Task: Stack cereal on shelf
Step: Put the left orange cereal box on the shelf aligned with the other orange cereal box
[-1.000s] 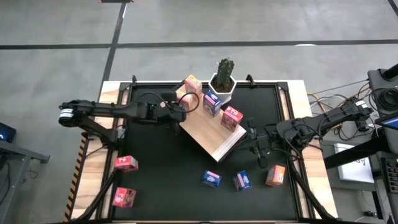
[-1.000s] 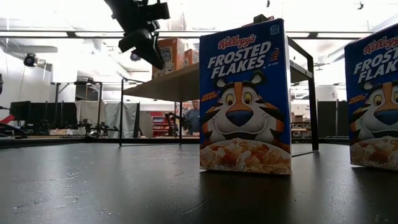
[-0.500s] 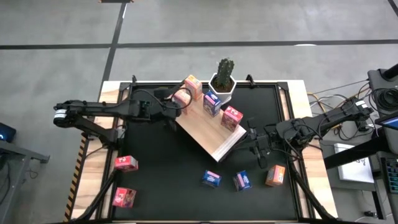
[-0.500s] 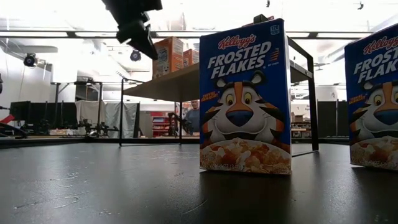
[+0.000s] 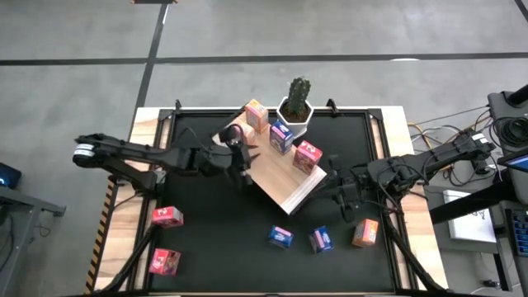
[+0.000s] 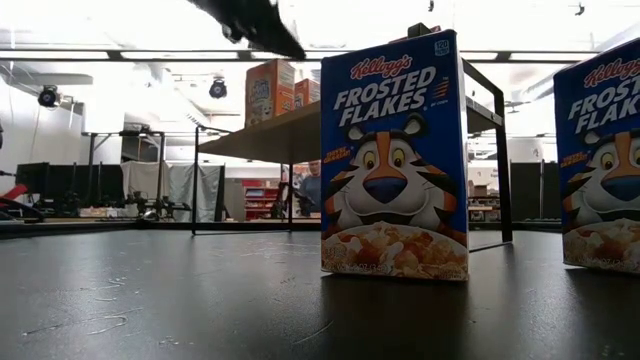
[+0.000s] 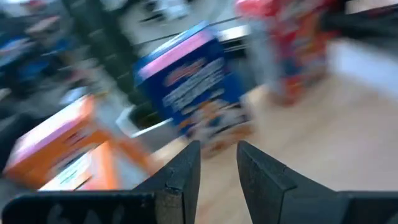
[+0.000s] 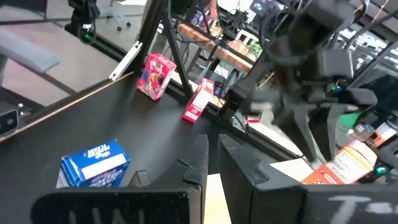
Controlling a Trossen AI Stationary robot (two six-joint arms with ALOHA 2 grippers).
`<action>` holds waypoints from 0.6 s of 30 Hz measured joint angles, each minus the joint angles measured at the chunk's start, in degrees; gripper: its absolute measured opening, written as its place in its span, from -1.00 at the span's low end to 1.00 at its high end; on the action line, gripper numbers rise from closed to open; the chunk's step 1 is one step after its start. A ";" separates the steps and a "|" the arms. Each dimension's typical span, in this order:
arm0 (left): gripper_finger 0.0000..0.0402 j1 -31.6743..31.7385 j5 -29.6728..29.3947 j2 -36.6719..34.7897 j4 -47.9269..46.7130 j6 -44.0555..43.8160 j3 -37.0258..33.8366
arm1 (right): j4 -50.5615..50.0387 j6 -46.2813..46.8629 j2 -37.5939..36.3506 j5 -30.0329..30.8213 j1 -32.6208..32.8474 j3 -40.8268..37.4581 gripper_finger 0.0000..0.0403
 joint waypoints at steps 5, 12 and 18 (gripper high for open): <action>-0.56 0.05 -11.08 2.11 1.31 -2.87 -1.10 | -0.79 -1.41 -0.21 -0.01 -0.03 -0.24 -0.86; -0.56 0.13 -11.65 2.82 1.56 -5.00 -1.11 | -1.80 -2.20 -0.14 -0.02 -0.02 -0.71 -0.86; -0.56 0.15 -11.71 2.82 1.57 -5.69 -1.12 | -2.44 -3.23 -0.14 -0.02 -0.02 -0.92 -0.86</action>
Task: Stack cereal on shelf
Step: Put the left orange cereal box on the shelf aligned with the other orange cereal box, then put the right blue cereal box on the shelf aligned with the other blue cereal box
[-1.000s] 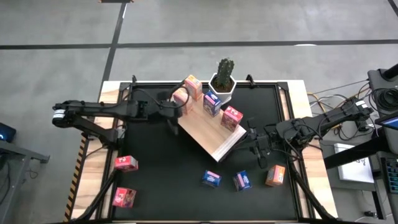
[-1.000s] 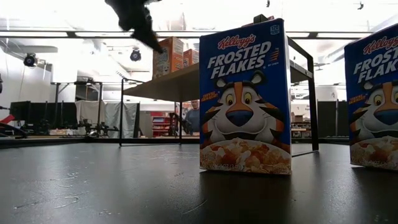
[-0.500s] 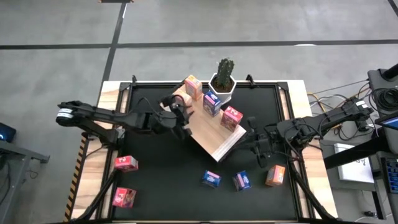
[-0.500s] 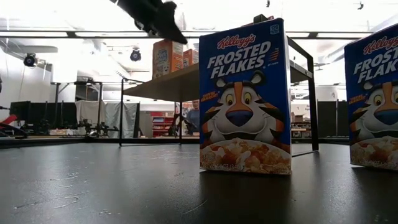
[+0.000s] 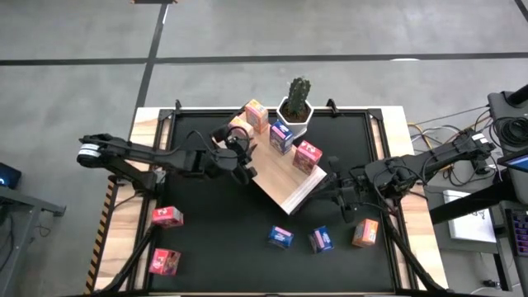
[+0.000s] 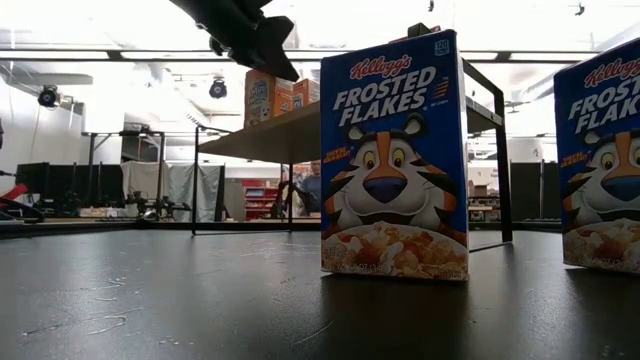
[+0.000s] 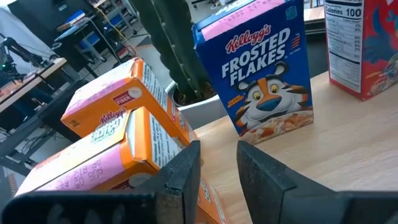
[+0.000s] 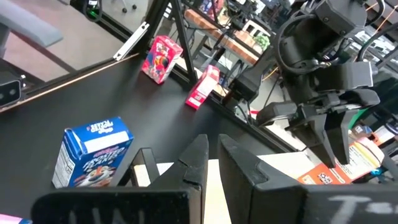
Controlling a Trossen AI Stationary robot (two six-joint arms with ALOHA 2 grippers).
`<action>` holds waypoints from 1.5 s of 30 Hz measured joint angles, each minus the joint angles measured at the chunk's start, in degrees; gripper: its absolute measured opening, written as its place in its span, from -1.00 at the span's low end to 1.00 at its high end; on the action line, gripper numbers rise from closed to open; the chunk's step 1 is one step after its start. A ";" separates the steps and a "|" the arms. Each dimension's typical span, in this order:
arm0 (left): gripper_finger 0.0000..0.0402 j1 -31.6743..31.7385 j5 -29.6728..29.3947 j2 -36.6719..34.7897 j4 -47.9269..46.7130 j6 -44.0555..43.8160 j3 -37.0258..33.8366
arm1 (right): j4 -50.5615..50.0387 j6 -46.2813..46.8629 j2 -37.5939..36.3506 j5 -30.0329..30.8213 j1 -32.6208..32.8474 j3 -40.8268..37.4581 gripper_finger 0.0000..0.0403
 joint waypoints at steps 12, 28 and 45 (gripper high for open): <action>-0.56 1.30 -0.06 0.02 -0.04 0.04 0.00 | -1.12 -0.56 0.00 0.00 0.00 -0.04 -0.86; -0.56 2.08 -0.07 0.02 -0.32 1.11 0.02 | -1.36 -0.64 0.00 0.00 0.00 -0.04 -0.86; -0.56 -0.03 0.09 -0.10 -0.31 1.40 0.73 | -1.33 -0.62 0.00 -0.01 0.00 -0.04 -0.86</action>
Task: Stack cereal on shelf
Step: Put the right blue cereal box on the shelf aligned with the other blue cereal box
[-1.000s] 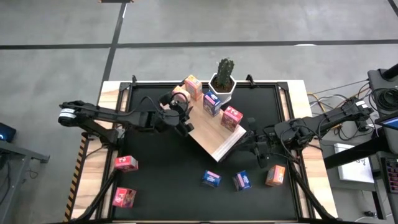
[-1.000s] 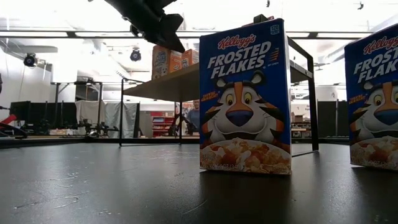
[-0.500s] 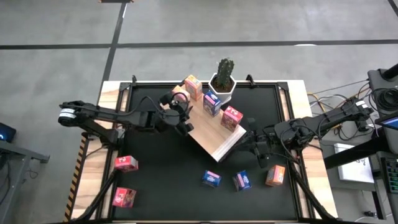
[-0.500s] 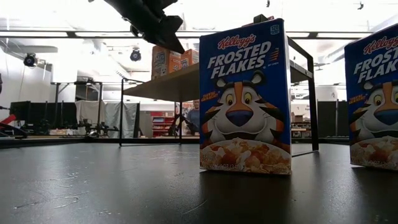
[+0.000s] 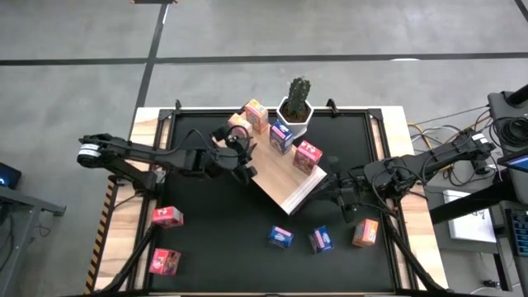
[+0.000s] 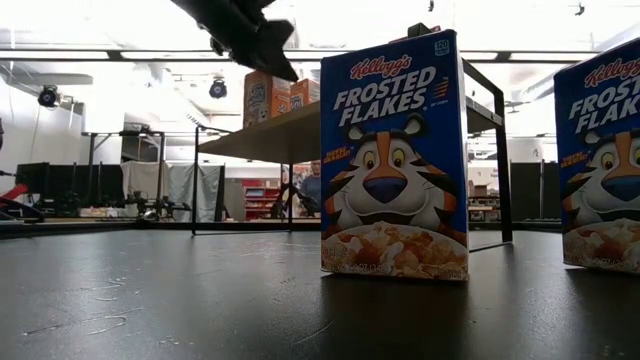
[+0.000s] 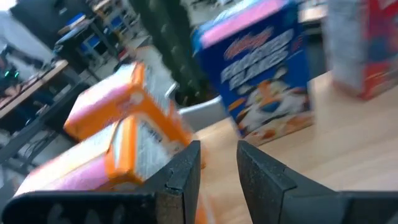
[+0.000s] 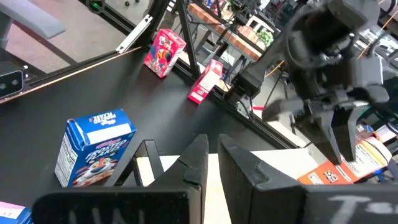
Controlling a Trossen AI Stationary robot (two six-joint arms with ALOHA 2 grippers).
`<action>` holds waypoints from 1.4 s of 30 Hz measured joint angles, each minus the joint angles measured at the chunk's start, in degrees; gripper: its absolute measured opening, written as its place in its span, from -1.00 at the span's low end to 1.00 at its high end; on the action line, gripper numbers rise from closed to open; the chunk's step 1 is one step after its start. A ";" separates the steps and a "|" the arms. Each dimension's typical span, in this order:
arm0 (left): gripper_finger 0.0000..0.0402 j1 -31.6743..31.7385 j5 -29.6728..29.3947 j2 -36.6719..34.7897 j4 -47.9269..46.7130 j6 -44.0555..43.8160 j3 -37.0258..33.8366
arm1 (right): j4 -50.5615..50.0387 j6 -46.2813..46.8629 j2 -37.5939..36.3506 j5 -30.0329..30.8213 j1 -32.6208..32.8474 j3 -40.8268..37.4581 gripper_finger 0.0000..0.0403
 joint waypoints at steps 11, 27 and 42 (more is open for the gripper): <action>-0.56 -11.55 11.15 -2.71 -0.32 14.46 3.34 | 3.07 5.06 0.00 -0.03 0.00 0.00 -0.86; -0.56 -16.23 18.09 -7.07 -12.24 15.03 3.20 | -1.14 35.53 8.57 -0.03 0.09 10.71 -0.86; -0.56 -16.19 18.01 -10.22 -16.71 14.66 3.14 | -70.12 99.20 31.36 -5.47 7.46 45.89 -0.86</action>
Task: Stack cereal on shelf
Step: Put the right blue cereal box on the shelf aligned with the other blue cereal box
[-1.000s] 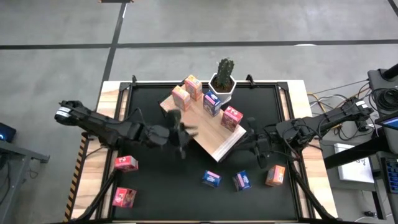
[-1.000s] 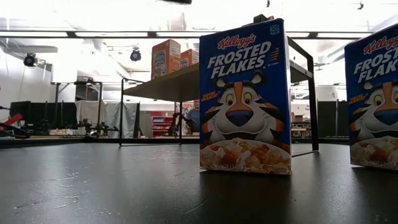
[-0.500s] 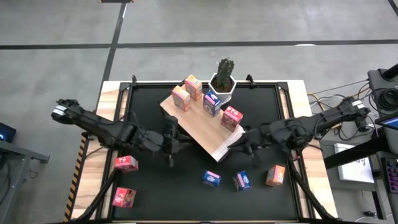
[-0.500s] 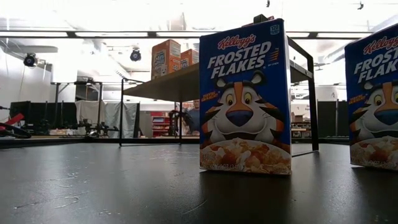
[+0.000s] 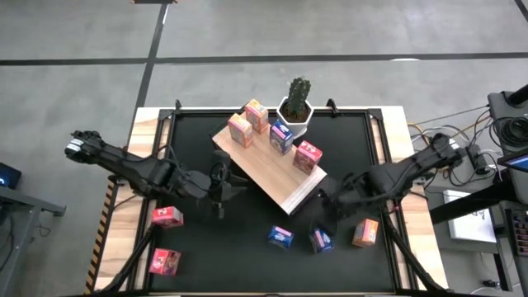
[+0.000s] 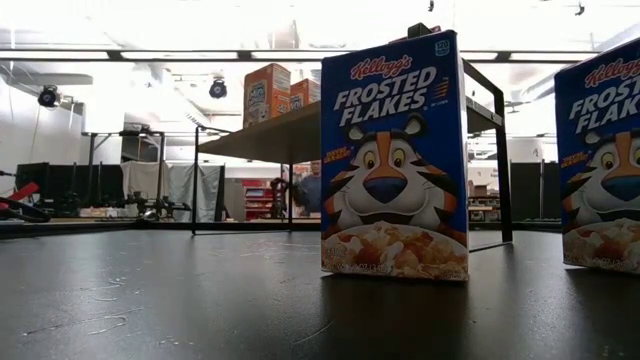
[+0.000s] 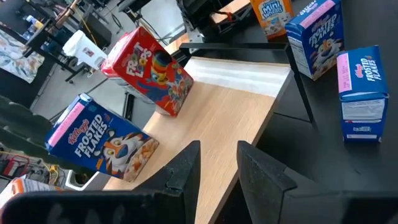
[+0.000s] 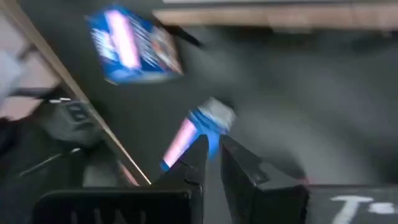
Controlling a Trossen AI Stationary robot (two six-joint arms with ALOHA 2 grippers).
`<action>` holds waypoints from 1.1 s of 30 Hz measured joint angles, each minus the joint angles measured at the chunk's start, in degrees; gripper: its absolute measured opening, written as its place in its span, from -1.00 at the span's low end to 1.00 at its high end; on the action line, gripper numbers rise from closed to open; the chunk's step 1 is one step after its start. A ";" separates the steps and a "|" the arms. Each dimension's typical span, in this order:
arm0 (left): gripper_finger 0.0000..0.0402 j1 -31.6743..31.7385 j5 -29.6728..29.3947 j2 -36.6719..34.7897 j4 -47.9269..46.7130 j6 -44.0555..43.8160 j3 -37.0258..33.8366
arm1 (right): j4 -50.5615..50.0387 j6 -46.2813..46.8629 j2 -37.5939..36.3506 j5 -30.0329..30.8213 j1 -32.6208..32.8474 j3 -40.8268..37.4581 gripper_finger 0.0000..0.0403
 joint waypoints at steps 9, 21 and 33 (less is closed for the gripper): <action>-0.56 0.00 -0.02 0.31 -0.81 -0.26 -0.02 | -2.61 8.03 8.62 -0.98 4.22 2.29 -0.48; -0.56 0.04 -0.04 0.33 -0.79 0.13 -0.02 | -1.53 11.01 14.71 -4.03 5.38 2.29 0.51; -0.56 0.04 -0.07 0.33 -1.23 -1.49 -0.02 | 0.15 11.85 18.02 -3.52 5.83 1.87 0.72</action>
